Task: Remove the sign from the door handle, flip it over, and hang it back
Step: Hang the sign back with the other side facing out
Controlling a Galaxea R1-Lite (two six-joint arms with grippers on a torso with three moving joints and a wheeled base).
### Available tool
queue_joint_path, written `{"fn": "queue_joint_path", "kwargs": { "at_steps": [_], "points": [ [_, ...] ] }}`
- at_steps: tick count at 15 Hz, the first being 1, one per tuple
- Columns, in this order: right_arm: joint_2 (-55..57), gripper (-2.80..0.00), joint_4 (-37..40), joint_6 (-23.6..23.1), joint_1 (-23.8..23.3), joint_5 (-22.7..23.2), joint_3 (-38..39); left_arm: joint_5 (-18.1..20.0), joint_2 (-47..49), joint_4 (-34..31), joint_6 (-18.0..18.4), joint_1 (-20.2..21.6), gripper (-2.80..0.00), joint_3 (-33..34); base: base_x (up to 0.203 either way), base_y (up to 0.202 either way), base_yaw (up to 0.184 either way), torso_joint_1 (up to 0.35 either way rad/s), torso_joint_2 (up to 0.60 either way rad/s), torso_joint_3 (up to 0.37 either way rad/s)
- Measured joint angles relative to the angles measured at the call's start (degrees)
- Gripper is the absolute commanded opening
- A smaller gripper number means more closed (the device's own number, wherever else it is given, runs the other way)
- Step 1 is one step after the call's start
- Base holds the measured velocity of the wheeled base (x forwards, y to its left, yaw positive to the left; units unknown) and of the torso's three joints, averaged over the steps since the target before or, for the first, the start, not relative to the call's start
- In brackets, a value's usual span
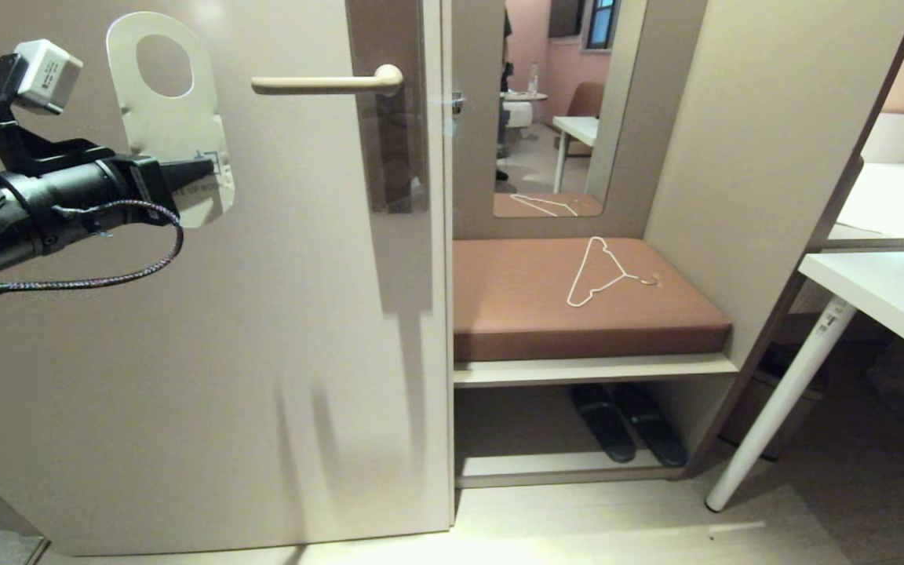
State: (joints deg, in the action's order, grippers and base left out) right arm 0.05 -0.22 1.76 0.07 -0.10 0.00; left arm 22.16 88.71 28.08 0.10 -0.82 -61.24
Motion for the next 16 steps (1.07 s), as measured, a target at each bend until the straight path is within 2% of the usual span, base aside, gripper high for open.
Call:
{"fn": "queue_joint_path", "kwargs": {
  "at_steps": [2, 6, 8, 11, 16],
  "points": [
    [0.0, -2.80, 0.0, 0.0, 0.0, 0.0, 0.0, -0.4, 1.1, -2.0, 0.6, -0.4, -2.80, -2.0, 0.000, 0.000, 0.000, 0.000, 0.00, 0.000],
    [0.0, -2.80, 0.0, 0.0, 0.0, 0.0, 0.0, -4.0, 3.3, -2.8, 1.5, -2.4, -2.80, -5.0, 0.000, 0.000, 0.000, 0.000, 0.00, 0.000],
    [0.0, -2.80, 0.0, 0.0, 0.0, 0.0, 0.0, -4.7, 4.2, -2.9, 1.6, -3.5, -2.80, -5.4, 0.000, 0.000, 0.000, 0.000, 0.00, 0.000],
    [0.0, -2.80, 0.0, 0.0, 0.0, 0.0, 0.0, -7.9, 5.2, -2.9, 1.9, -5.8, -2.80, -5.5, 0.000, 0.000, 0.000, 0.000, 0.00, 0.000],
    [0.0, -2.80, 0.0, 0.0, 0.0, 0.0, 0.0, -9.7, 6.2, -2.8, 2.4, -8.8, -2.80, -5.6, 0.000, 0.000, 0.000, 0.000, 0.00, 0.000]
  ]
}}
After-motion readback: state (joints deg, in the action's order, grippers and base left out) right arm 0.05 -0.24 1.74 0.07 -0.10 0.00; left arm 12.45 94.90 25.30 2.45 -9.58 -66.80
